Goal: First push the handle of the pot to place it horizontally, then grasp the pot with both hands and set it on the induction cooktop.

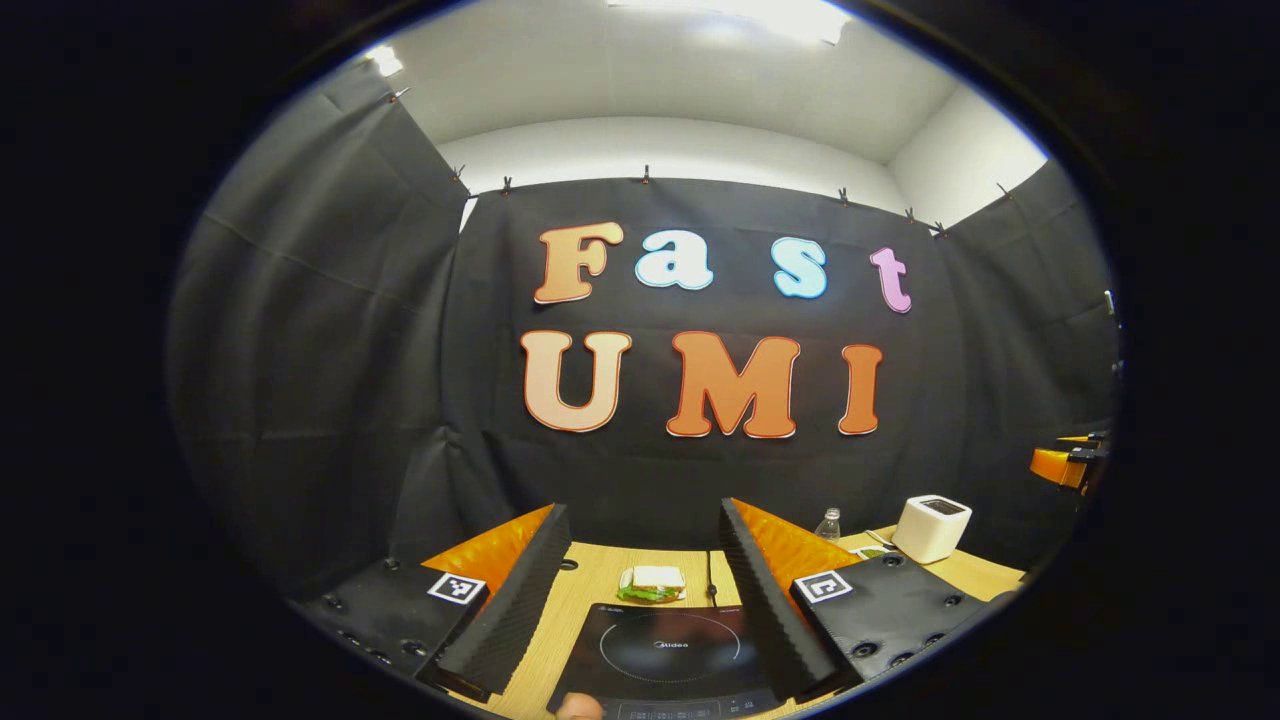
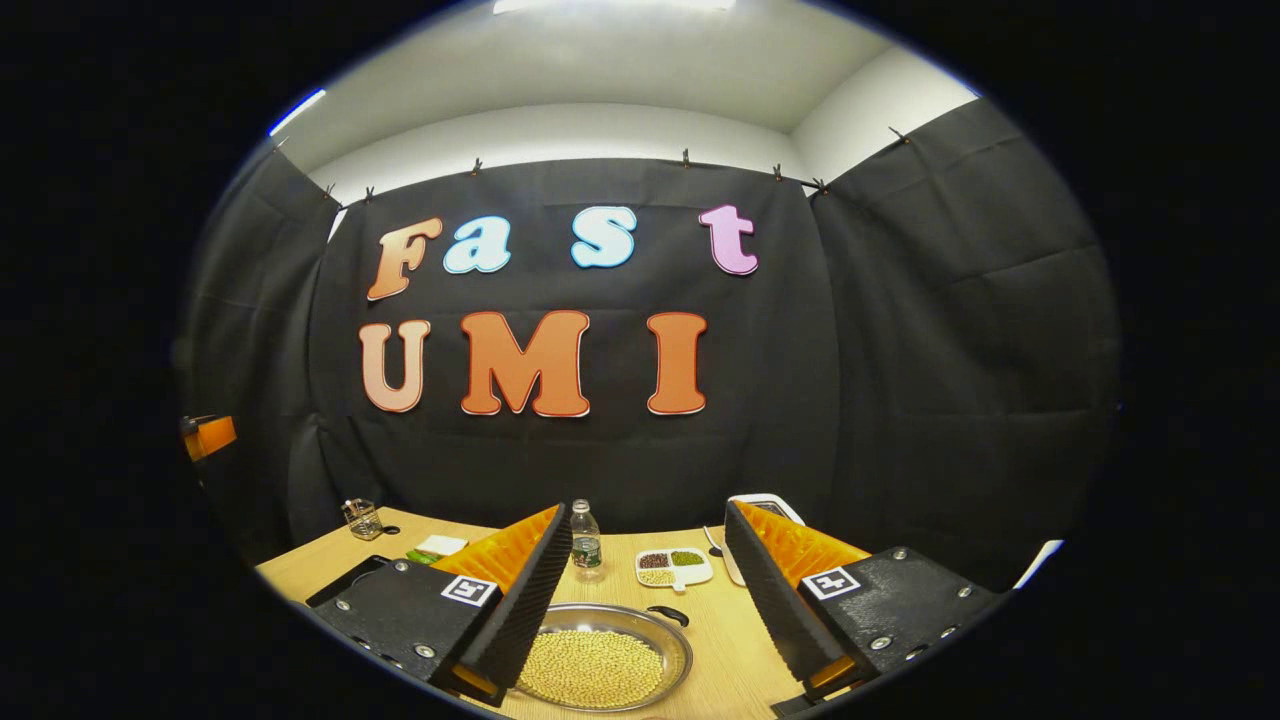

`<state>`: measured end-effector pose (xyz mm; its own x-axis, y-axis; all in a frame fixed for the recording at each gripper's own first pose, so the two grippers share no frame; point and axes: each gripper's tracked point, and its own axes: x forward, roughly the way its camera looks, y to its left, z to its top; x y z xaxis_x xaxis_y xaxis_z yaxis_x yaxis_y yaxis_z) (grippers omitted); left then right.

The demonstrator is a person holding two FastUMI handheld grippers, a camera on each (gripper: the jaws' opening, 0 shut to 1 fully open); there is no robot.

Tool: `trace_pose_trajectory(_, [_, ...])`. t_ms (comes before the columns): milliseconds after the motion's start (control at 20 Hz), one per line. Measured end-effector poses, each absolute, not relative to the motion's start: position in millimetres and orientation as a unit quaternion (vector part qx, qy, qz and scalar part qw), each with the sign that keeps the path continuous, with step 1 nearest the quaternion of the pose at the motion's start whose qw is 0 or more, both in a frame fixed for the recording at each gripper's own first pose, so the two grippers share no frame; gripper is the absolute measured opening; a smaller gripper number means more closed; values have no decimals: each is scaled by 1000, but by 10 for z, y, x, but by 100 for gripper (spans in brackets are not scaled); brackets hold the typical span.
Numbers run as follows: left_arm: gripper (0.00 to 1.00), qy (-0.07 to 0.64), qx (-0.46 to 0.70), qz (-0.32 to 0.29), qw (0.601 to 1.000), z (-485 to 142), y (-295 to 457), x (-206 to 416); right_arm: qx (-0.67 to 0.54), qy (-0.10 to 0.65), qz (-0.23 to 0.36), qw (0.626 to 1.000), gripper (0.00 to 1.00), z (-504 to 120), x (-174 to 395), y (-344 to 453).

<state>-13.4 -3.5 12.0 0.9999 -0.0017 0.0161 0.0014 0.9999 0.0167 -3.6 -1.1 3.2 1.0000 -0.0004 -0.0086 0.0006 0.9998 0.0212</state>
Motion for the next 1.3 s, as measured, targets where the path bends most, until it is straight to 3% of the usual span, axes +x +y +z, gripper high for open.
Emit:
trace_pose_trajectory(350, [97, -9, 11, -1, 1000, 117, -36, -140, 10, 10, -5, 1000, 94, -31, -55, -39])
trace_pose_trajectory(450, [97, -6, 10, 0, 1000, 103, -21, -135, 0, 14, -1, 1000, 86, -96, -105, -15])
trace_pose_trajectory(500, [97, -5, 10, 1, 1000, 87, -11, -134, -5, 16, 2, 1000, 73, -118, -130, -5])
trace_pose_trajectory(550, [97, -4, 10, 2, 1000, 83, -9, -124, -9, 19, 6, 1000, 77, -146, -149, 17])
trace_pose_trajectory(600, [97, -3, 10, 3, 1000, 67, -8, -120, -12, 22, 11, 1000, 61, -188, -164, 42])
trace_pose_trajectory(800, [97, 0, 8, 4, 1000, 36, 16, -121, -10, 46, 33, 998, 28, -418, -176, 178])
trace_pose_trajectory(900, [97, 1, 7, 6, 1000, 25, 35, -109, -11, 60, 41, 997, 16, -568, -199, 228])
trace_pose_trajectory(1100, [97, 7, 5, 13, 1000, -33, 105, -89, -10, 97, 57, 994, 3, -955, -235, 331])
trace_pose_trajectory(1300, [97, 10, 10, 19, 1000, -80, 146, -66, -8, 134, 75, 988, 0, -1323, -337, 432])
